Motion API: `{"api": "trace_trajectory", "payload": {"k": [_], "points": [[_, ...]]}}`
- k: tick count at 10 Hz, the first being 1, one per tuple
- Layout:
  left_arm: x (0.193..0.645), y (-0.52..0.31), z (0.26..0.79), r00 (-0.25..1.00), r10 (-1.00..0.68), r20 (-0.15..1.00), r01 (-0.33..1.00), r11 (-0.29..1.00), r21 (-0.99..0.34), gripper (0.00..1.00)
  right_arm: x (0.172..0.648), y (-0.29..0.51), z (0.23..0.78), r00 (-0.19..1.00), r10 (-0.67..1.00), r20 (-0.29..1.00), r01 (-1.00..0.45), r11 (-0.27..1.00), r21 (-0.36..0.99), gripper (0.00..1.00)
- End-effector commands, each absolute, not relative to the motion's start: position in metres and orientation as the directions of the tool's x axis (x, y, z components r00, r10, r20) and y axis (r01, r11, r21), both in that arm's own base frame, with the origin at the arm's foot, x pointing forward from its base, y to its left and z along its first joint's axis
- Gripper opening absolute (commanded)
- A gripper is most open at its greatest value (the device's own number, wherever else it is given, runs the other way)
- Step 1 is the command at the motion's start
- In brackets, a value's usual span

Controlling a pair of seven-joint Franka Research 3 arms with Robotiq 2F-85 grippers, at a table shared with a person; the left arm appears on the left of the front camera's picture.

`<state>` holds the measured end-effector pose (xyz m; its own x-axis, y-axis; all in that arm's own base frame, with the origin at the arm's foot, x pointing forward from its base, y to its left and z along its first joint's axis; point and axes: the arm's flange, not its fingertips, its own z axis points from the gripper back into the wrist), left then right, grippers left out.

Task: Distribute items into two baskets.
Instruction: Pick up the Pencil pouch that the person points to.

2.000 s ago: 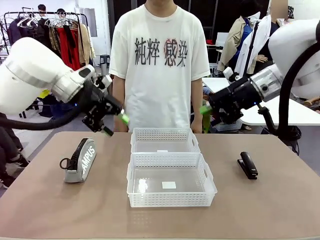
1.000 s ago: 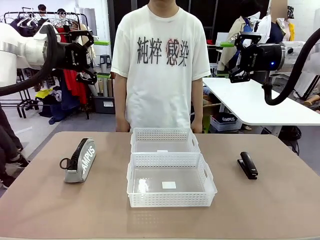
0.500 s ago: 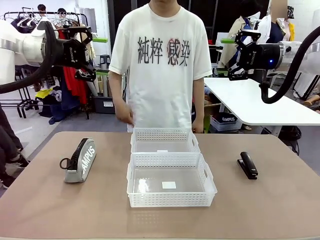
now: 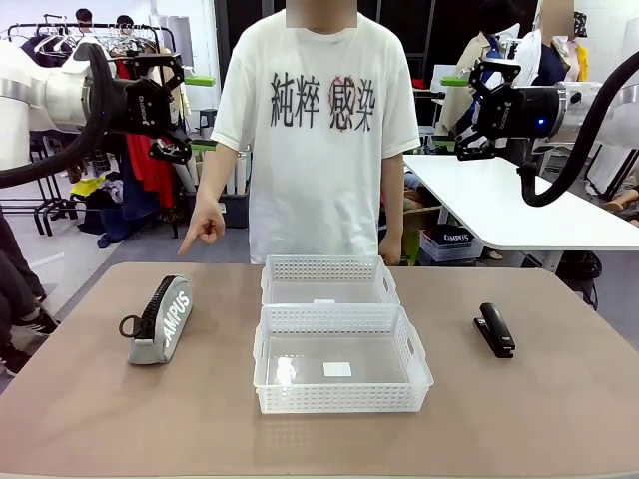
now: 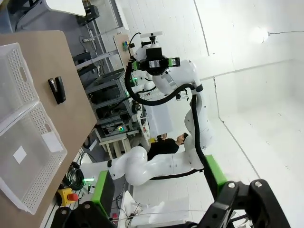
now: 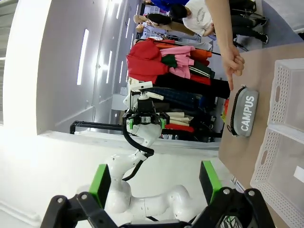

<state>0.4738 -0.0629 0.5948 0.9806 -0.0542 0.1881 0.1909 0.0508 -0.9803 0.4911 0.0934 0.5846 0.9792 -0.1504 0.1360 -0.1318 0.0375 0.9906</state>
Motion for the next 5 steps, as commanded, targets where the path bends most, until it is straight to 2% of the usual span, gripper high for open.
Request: {"api": "trace_trajectory", "payload": {"k": [1, 5], "points": [[0.4732, -0.0625, 0.5968, 0.982, -0.053, 0.183, 0.186, 0.049, -0.981, 1.00, 0.4906, 0.0938, 0.5841, 0.979, -0.153, 0.135, -0.131, 0.036, 0.991, 1.00], [0.4732, -0.0625, 0.5968, 0.982, -0.053, 0.183, 0.186, 0.049, -0.981, 1.00, 0.4906, 0.0938, 0.5841, 0.979, -0.153, 0.135, -0.131, 0.036, 0.991, 1.00]]}}
